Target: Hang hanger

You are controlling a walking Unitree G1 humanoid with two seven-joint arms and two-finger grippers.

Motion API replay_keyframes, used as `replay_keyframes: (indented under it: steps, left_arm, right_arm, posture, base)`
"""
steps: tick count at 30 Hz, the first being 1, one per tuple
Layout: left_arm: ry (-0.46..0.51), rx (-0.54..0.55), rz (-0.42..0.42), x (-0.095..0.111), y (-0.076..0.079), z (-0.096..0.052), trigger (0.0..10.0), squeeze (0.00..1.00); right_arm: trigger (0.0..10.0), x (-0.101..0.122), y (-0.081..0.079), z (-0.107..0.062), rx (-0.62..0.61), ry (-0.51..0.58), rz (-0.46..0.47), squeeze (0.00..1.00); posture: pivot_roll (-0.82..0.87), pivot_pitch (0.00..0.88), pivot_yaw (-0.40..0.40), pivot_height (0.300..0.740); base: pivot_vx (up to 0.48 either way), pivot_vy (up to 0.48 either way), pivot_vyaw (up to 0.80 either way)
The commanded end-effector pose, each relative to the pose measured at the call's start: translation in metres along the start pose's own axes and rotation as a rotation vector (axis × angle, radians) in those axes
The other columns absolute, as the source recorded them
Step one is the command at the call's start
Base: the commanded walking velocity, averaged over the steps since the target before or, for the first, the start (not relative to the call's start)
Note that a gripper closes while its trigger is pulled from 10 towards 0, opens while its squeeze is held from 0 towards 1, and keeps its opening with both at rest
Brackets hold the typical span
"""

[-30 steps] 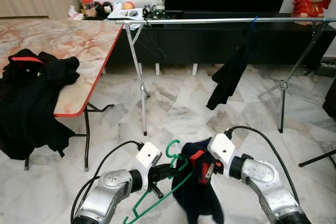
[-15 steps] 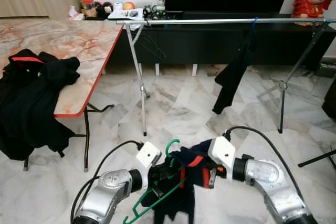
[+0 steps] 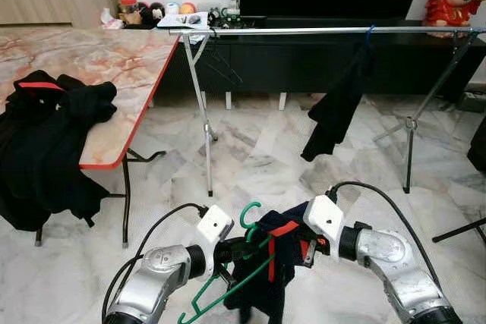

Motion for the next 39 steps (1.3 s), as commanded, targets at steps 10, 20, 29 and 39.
replay_keyframes:
  steps: [10,20,29,39]
  left_arm:
    - [0.025,-0.143,0.033,0.009,0.021,-0.003,10.0,0.00]
    - [-0.032,-0.185,0.187,0.012,0.029,-0.007,10.0,0.00]
    - [-0.064,-0.192,0.214,0.005,0.032,-0.005,10.0,0.00]
    - [-0.008,-0.097,0.173,0.013,0.017,-0.003,10.0,0.00]
  right_arm:
    - [10.0,0.005,0.007,0.000,-0.023,-0.002,-0.033,0.00]
    - [10.0,0.015,0.008,0.003,0.012,0.017,-0.062,0.00]
    - [10.0,0.034,0.009,0.005,0.065,0.084,-0.097,0.00]
    - [10.0,0.009,-0.003,0.001,0.132,-0.082,-0.139,0.00]
  posture:
    - [0.12,0.055,0.008,0.740]
    - [0.13,0.056,0.007,0.740]
    - [0.12,0.058,0.008,0.740]
    - [0.12,0.062,0.008,0.740]
  base:
    - [0.000,0.000,0.00]
    - [0.000,0.000,0.00]
    - [0.000,0.000,0.00]
    - [0.000,0.000,0.00]
Point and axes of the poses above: a point about 5 cm out from each wrist's last joint towards the gripper, its own z axis pointing out of the wrist towards the gripper, its own x axis along the axis of the wrist's last joint, y = z × x, the point moved 4 cm from there along z, pointing out of the wrist towards the gripper, and after that the axes turned 8 degrees about -z, right-handed, at the moved point
